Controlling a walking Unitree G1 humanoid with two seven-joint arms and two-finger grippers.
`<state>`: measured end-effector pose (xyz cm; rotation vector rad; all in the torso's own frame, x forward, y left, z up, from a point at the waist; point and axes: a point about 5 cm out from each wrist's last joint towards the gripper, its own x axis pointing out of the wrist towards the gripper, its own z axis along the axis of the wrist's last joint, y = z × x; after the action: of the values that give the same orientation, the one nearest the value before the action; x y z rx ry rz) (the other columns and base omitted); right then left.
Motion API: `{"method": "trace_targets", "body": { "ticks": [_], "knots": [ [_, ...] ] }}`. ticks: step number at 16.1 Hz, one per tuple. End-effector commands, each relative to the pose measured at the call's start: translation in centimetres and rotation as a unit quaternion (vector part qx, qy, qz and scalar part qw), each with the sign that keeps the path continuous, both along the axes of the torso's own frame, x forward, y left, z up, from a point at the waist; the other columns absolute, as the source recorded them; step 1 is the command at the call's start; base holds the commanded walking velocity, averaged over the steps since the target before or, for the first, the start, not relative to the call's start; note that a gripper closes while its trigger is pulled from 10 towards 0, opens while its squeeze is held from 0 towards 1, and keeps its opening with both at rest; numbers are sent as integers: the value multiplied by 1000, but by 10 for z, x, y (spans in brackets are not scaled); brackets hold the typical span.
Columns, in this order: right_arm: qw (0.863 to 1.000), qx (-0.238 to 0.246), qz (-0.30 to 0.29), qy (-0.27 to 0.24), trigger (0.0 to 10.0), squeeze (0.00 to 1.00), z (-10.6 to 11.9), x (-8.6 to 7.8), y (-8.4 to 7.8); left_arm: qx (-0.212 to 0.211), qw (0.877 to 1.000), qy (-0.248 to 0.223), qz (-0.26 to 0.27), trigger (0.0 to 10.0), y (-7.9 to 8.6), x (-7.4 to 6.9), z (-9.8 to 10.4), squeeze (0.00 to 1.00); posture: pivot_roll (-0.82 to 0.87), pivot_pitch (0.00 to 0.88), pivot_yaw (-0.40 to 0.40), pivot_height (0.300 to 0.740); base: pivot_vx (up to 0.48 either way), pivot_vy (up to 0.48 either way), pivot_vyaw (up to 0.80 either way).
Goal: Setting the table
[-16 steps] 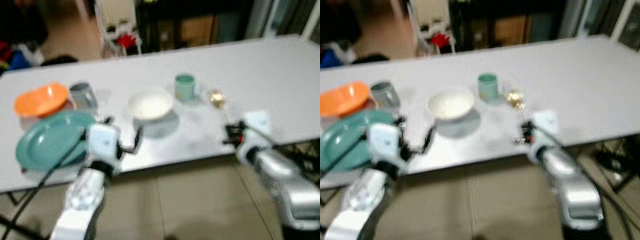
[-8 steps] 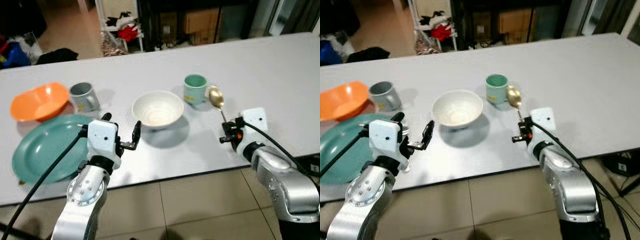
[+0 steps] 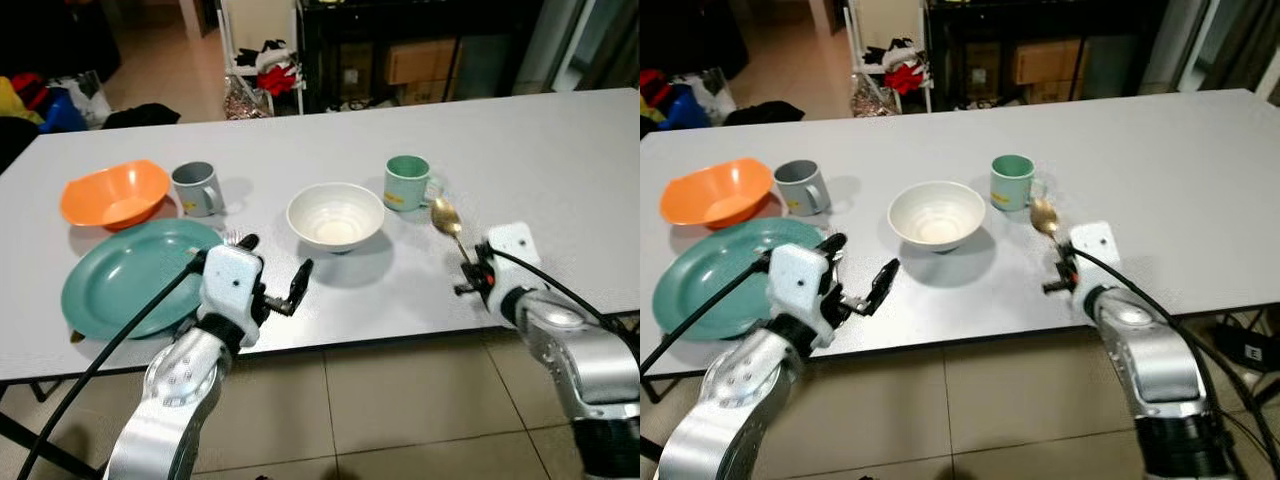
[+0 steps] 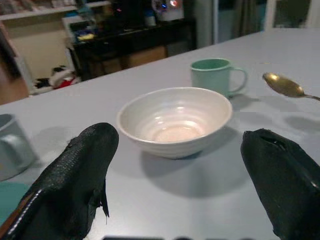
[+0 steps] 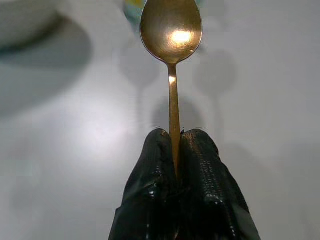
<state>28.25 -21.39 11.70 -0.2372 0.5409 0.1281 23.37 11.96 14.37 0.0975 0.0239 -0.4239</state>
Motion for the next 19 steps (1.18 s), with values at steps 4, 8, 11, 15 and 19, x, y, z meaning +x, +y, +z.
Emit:
{"method": "trace_targets", "body": {
  "ticks": [4,8,11,15,19],
  "knots": [
    [999,-25,20,-15,10000,0,5,16,-18,3,999,7,-38,10000,-8,7,0,0,-171,0,86,740,0,0,0],
    [998,-45,31,-13,10000,0,7,40,-48,8,981,39,-188,10000,-26,-4,1,0,-156,0,97,740,0,0,0],
    [1000,-18,15,13,10000,0,5,44,-61,16,972,50,-230,10000,-26,-9,2,0,-149,0,102,740,0,0,0],
    [999,17,7,41,10000,0,0,47,-65,19,963,58,-263,10000,-29,-12,4,0,-154,3,111,740,0,0,0],
    [999,16,6,45,10000,0,-2,52,-63,22,961,64,-270,10000,-29,-13,2,0,-160,8,116,740,0,0,0]
  ]
}}
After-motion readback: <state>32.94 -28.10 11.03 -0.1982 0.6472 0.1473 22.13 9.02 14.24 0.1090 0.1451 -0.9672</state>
